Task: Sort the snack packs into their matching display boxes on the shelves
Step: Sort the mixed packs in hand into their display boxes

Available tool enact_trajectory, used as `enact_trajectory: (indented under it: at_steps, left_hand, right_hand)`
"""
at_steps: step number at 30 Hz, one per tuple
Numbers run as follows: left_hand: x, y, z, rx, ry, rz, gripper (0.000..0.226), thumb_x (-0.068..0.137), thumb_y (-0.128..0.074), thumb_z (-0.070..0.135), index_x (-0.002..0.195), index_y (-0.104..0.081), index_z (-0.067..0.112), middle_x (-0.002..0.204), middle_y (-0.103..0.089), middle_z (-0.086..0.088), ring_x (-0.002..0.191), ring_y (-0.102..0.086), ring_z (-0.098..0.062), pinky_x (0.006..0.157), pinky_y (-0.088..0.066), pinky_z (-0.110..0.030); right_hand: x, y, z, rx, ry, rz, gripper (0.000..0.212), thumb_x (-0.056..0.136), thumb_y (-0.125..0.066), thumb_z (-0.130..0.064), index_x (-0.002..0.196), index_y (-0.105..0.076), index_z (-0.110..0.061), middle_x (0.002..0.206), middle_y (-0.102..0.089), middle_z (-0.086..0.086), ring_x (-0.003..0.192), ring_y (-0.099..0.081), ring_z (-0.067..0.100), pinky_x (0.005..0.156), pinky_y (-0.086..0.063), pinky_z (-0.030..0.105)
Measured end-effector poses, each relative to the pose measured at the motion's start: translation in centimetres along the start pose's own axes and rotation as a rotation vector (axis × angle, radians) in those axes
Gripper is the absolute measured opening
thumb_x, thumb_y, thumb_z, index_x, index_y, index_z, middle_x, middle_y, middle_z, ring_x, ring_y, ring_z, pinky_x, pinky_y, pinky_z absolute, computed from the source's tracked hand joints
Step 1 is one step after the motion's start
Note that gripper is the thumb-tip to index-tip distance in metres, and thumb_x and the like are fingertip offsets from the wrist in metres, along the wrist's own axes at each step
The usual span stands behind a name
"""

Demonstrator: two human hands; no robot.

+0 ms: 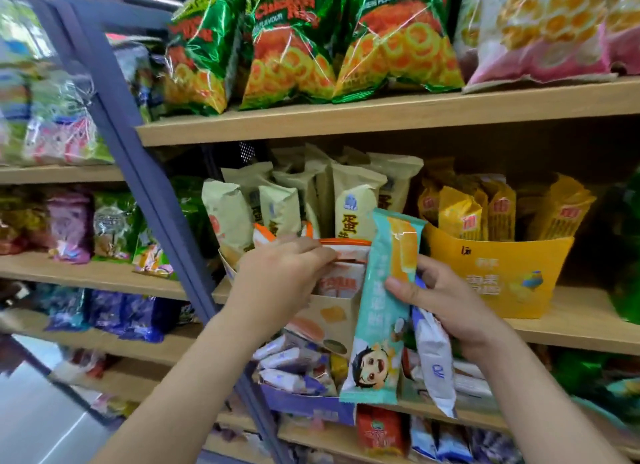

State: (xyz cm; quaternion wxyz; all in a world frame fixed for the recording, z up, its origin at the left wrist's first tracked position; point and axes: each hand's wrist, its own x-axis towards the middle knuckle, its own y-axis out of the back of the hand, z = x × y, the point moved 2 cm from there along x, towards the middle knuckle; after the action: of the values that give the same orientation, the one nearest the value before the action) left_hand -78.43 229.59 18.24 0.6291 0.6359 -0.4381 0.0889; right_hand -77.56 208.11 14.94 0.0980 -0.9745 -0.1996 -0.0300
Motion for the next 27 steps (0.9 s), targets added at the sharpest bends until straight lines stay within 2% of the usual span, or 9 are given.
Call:
enact_trajectory:
  at_steps: [4, 6, 9, 12, 15, 18, 21, 24, 27]
  left_hand:
    - [1.1, -1.9, 0.6, -0.105, 0.029, 0.106, 0.012, 0.086, -0.069, 0.017, 0.096, -0.075, 0.013, 0.092, -0.072, -0.002, 0.078, -0.066, -0.027, 0.056, -0.054, -0.037]
    - [0.9, -1.5, 0.9, -0.240, 0.064, 0.141, 0.020, 0.090, -0.062, 0.023, 0.097, -0.074, 0.010, 0.098, -0.070, -0.004, 0.085, -0.066, -0.024, 0.066, -0.056, -0.038]
    - [-1.1, 0.3, 0.2, -0.404, 0.117, 0.200, 0.026, 0.089, -0.065, 0.029, 0.098, -0.073, 0.006, 0.106, -0.064, -0.008, 0.095, -0.063, -0.020, 0.078, -0.055, -0.033]
    - [-3.9, 1.6, -1.3, -0.380, 0.125, 0.152, 0.035, 0.084, -0.070, 0.041, 0.099, -0.074, 0.009, 0.101, -0.057, -0.002, 0.091, -0.056, -0.017, 0.074, -0.052, -0.031]
    - [-5.3, 1.3, -2.6, -0.308, 0.097, 0.032, 0.045, 0.082, -0.067, 0.050, 0.110, -0.070, 0.015, 0.108, -0.055, 0.001, 0.098, -0.055, -0.018, 0.081, -0.051, -0.036]
    - [-5.3, 1.0, -3.4, -0.286, 0.132, 0.014, 0.049, 0.083, -0.066, 0.051, 0.120, -0.064, 0.019, 0.116, -0.054, 0.000, 0.105, -0.054, -0.018, 0.086, -0.051, -0.034]
    - [-4.6, 0.7, -3.7, -0.209, 0.127, -0.006, 0.046, 0.083, -0.065, 0.049, 0.119, -0.065, 0.021, 0.115, -0.055, -0.001, 0.102, -0.052, -0.019, 0.080, -0.054, -0.035]
    - [-3.9, 0.3, -3.2, -0.102, 0.012, 0.001, 0.030, 0.087, -0.056, 0.044, 0.109, -0.063, 0.027, 0.101, -0.057, -0.003, 0.089, -0.055, -0.021, 0.064, -0.056, -0.035]
    - [-3.6, -0.5, -2.6, -0.038, -0.042, -0.010, 0.027, 0.089, -0.052, 0.040, 0.097, -0.070, 0.021, 0.093, -0.056, -0.006, 0.077, -0.053, -0.023, 0.055, -0.052, -0.036]
  right_hand:
    - [0.6, -0.6, 0.6, -0.058, 0.006, -0.019, 0.025, 0.078, -0.075, -0.013, 0.103, -0.071, -0.010, 0.102, -0.076, 0.007, 0.094, -0.073, 0.020, 0.074, -0.058, 0.025]
    - [0.9, -0.8, 0.6, -0.104, 0.007, -0.021, 0.032, 0.075, -0.071, -0.015, 0.106, -0.069, -0.006, 0.102, -0.076, 0.008, 0.094, -0.073, 0.019, 0.073, -0.057, 0.024]
    - [1.0, -0.5, 0.2, -0.164, 0.007, -0.025, 0.035, 0.073, -0.071, -0.019, 0.106, -0.070, -0.006, 0.102, -0.077, 0.006, 0.095, -0.073, 0.019, 0.075, -0.057, 0.024]
    - [1.1, -0.4, -0.3, -0.239, 0.008, -0.054, 0.036, 0.072, -0.072, -0.023, 0.106, -0.071, -0.011, 0.103, -0.077, 0.001, 0.097, -0.073, 0.016, 0.080, -0.058, 0.025]
    - [1.2, -0.4, -0.8, -0.302, -0.001, -0.075, 0.036, 0.073, -0.071, -0.027, 0.107, -0.070, -0.014, 0.103, -0.076, -0.004, 0.097, -0.072, 0.011, 0.078, -0.057, 0.023]
    - [1.4, -0.1, -1.2, -0.362, -0.012, -0.074, 0.037, 0.073, -0.071, -0.030, 0.107, -0.069, -0.016, 0.102, -0.076, -0.007, 0.095, -0.072, 0.009, 0.074, -0.057, 0.020]
    - [1.9, 0.5, -1.5, -0.356, -0.008, -0.030, 0.034, 0.074, -0.070, -0.027, 0.106, -0.069, -0.015, 0.100, -0.077, -0.006, 0.093, -0.073, 0.010, 0.071, -0.057, 0.020]
    - [2.5, 0.9, -1.3, -0.327, 0.003, 0.032, 0.033, 0.074, -0.070, -0.025, 0.105, -0.068, -0.014, 0.099, -0.077, -0.003, 0.091, -0.074, 0.013, 0.068, -0.057, 0.021]
    - [3.2, 0.8, -0.8, -0.311, 0.013, 0.086, 0.026, 0.080, -0.070, -0.021, 0.106, -0.068, -0.017, 0.101, -0.077, -0.002, 0.091, -0.073, 0.012, 0.069, -0.058, 0.022]
